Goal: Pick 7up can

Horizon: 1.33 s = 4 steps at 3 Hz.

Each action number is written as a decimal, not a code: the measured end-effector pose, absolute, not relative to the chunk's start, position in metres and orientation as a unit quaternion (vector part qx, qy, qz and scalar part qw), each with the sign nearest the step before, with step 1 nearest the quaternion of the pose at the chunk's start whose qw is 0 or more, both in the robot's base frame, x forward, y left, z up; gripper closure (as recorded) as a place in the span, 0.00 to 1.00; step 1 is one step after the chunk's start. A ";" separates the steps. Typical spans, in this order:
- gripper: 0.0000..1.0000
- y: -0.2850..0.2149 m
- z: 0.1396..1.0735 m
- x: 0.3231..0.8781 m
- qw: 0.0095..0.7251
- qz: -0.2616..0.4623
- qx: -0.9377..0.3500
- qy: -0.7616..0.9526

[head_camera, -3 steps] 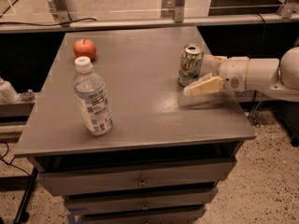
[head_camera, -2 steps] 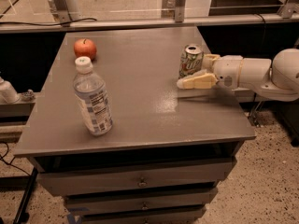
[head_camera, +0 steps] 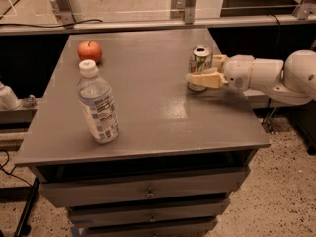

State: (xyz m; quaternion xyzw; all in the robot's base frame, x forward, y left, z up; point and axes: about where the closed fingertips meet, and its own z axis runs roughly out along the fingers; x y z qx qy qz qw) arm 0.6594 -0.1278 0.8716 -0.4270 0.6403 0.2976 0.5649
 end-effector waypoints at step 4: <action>1.00 -0.110 0.967 0.696 0.577 0.270 -0.447 0.628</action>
Offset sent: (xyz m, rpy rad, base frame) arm 0.0375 0.0181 0.0852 -0.0159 -0.0575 -0.0051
